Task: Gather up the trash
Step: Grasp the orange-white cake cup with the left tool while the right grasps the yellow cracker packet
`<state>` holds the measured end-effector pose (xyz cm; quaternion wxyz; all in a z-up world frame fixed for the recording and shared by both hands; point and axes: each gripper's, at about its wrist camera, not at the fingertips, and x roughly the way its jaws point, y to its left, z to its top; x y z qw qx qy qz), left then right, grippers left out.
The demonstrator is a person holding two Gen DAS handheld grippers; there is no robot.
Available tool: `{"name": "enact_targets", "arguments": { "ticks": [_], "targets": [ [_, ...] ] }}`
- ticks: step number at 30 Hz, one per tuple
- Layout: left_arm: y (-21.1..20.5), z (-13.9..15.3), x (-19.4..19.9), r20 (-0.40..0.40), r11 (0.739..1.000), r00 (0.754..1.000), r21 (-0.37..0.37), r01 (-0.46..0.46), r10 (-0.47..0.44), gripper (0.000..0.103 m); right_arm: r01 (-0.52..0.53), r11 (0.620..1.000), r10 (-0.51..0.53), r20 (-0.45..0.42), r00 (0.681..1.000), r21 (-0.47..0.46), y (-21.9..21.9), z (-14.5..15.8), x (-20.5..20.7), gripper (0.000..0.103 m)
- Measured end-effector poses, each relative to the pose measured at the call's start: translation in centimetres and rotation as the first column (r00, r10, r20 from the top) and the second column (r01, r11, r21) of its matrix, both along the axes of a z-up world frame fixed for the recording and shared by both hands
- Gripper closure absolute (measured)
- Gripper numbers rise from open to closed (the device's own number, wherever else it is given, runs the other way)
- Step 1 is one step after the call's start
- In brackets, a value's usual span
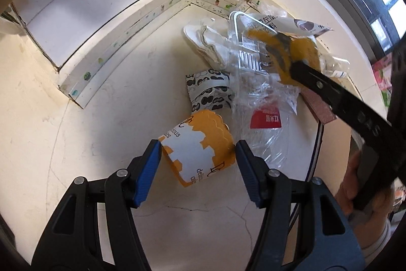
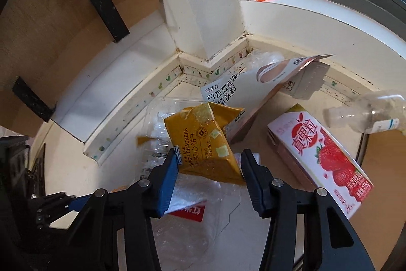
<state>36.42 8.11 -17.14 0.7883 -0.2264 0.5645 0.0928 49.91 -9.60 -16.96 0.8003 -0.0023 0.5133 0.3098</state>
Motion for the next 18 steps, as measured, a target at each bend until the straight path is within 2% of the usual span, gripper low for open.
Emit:
{"name": "enact_targets", "arguments": {
  "ticks": [3,5,6,7,10,15,18],
  "targets": [
    [0.4,-0.1,0.0,0.006,1.0,1.0,-0.011,-0.025,0.025,0.045,0.005,1.0,-0.005,0.007,1.0,0.008,-0.8,0.6,-0.5,0.053],
    [0.7,0.0,-0.2,0.018,0.999,0.999,-0.013,-0.041,0.041,0.049,0.009,1.0,-0.009,0.009,1.0,0.011,-1.1,0.7,-0.9,0.053],
    [0.9,0.0,-0.4,0.024,0.999,0.998,-0.019,-0.05,0.051,0.056,0.01,1.0,-0.01,0.008,1.0,0.014,-1.3,0.8,-1.0,0.053],
    [1.1,0.0,-0.5,0.024,0.998,0.998,-0.031,-0.057,0.058,0.057,0.011,1.0,-0.012,0.008,1.0,0.015,-1.4,0.9,-1.2,0.053],
    [2.1,-0.1,-0.8,0.014,0.993,0.995,-0.071,-0.098,0.099,0.056,0.013,1.0,-0.013,0.007,1.0,0.018,-1.8,1.1,-1.7,0.053],
    [2.3,0.4,-0.6,0.009,0.994,0.995,-0.05,-0.1,0.101,0.05,0.009,1.0,-0.009,0.013,1.0,0.019,-2.0,1.3,-2.6,0.053],
    [2.4,0.4,-0.5,0.006,0.993,0.994,-0.06,-0.106,0.107,0.05,0.009,1.0,-0.009,0.01,1.0,0.024,-2.0,1.3,-2.8,0.053]
  ]
}}
